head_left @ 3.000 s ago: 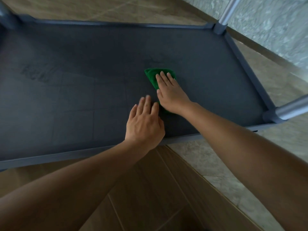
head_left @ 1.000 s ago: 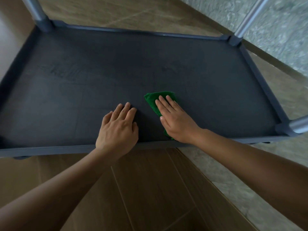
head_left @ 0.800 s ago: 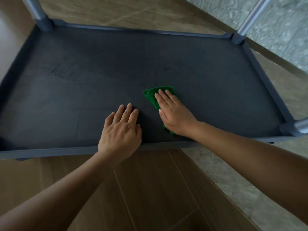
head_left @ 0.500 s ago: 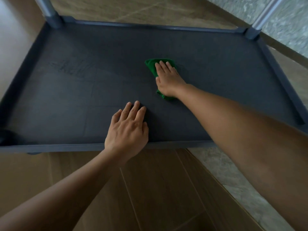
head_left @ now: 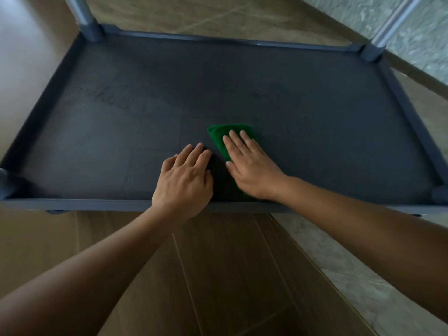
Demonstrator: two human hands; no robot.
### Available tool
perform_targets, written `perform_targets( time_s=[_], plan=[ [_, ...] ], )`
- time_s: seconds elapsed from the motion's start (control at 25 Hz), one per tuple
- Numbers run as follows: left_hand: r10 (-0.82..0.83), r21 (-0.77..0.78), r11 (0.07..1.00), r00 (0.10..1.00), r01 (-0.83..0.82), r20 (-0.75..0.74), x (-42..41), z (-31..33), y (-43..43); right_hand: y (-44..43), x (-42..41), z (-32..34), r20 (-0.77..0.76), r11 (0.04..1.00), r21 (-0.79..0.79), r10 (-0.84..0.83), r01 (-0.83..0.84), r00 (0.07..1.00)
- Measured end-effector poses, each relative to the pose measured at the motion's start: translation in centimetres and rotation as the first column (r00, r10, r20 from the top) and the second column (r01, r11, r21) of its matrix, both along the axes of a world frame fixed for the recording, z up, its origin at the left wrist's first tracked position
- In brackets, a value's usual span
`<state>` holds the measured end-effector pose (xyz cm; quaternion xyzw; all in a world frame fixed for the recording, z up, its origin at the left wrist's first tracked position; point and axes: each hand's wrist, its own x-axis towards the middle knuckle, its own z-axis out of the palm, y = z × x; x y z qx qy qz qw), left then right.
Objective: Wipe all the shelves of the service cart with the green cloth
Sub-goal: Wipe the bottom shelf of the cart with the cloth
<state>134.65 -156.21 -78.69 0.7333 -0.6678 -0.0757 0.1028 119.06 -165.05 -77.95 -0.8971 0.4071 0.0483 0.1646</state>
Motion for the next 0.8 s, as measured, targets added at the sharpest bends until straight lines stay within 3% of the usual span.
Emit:
perform_targets(
  time_s=[0.16, 0.32, 0.6, 0.8],
  plan=[
    [0.015, 0.019, 1.000, 1.000, -0.015, 0.019, -0.3, -0.1, 0.1, 1.6, -0.4, -0.2, 0.049, 0.996, 0.087, -0.034, 0.030, 0.998],
    [0.016, 0.051, 0.999, 0.997, -0.020, 0.077, -0.5, -0.2, 0.0, -1.9, 1.7, -0.9, 0.045, 0.999, -0.020, -0.040, 0.041, 0.998],
    [0.008, 0.072, 0.997, 0.998, -0.013, 0.070, -0.5, -0.1, -0.2, -11.3, 7.2, -0.8, -0.022, 0.984, -0.046, -0.175, 0.174, 0.984],
    [0.008, 0.024, 1.000, 1.000, -0.009, 0.023, -0.1, -0.1, -0.3, -9.1, 6.4, -0.7, -0.008, 0.986, -0.074, -0.152, 0.151, 0.988]
  ],
)
